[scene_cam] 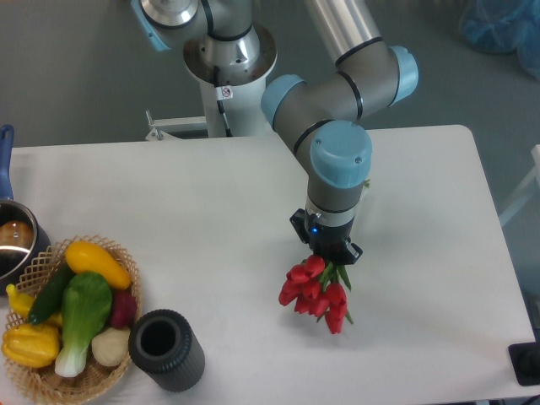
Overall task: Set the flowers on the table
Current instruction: 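Lower the held red tulips toward the table with the gripper, then open the gripper to release the tulips onto the table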
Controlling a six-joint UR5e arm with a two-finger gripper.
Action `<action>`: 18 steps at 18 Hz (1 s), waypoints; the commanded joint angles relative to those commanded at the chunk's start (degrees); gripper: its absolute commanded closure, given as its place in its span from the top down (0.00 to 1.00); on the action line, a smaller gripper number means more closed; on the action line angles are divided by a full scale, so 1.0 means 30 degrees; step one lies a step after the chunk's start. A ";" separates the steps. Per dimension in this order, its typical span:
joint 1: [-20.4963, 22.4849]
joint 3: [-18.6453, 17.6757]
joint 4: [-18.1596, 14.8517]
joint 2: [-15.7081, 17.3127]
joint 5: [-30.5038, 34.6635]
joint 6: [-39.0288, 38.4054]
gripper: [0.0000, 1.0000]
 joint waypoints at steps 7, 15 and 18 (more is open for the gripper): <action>0.0000 0.0000 0.0292 -0.0089 0.0000 -0.0146 1.00; 0.0234 0.0029 0.0498 0.0702 0.0000 0.0029 1.00; 0.0380 0.0117 0.0498 0.0906 0.0030 0.0029 1.00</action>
